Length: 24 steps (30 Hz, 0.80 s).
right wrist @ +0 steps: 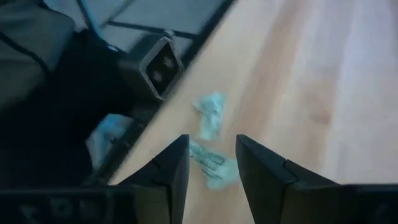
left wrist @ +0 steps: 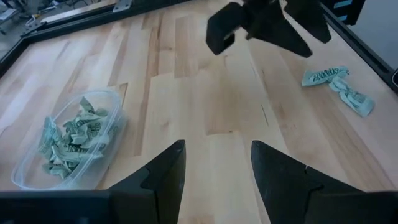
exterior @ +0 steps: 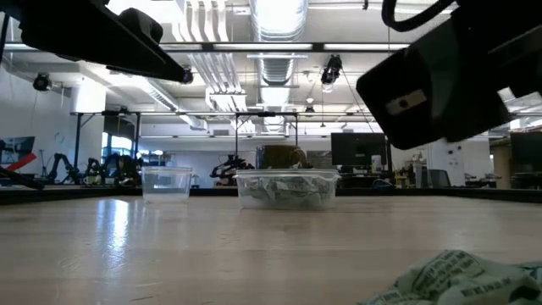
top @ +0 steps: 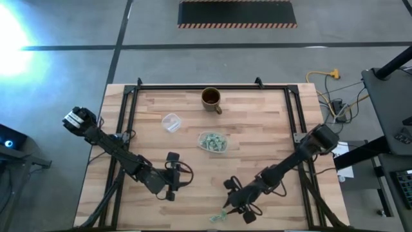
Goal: Pick and place Stevia / Truvia into bins
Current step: Put the green stevia packet into the transparent container
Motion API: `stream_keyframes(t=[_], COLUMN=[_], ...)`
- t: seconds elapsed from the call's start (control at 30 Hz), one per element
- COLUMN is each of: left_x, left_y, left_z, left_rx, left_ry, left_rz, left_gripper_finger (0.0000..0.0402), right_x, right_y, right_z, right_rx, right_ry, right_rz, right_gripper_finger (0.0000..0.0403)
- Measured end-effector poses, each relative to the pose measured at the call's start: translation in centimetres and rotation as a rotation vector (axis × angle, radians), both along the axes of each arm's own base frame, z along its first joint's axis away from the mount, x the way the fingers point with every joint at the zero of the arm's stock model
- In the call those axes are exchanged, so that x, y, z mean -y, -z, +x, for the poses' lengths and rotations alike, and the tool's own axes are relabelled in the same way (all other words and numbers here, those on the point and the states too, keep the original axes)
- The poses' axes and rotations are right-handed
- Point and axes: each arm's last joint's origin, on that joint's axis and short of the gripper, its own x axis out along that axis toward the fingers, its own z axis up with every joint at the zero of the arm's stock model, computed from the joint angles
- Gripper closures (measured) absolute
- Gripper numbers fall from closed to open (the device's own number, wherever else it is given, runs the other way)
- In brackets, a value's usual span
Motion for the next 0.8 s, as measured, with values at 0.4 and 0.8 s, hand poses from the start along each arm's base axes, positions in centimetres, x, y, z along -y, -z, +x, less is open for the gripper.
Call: stream_keyframes(t=[0.4, 0.8], left_x=[0.0, 0.0], left_y=[0.0, 0.0], left_z=[0.0, 0.0], left_rx=[0.007, 0.011], left_ry=[0.000, 0.000], left_rz=[-0.007, -0.009], left_gripper_finger=[0.0236, 0.0236], right_x=[-1.1, -1.4], right_y=[3.2, 4.2], right_z=[0.5, 1.0], right_rx=[-0.008, -0.050], right_ry=[-0.031, -0.025], right_rz=[0.017, -0.031], right_gripper_finger=[0.0283, 0.0297])
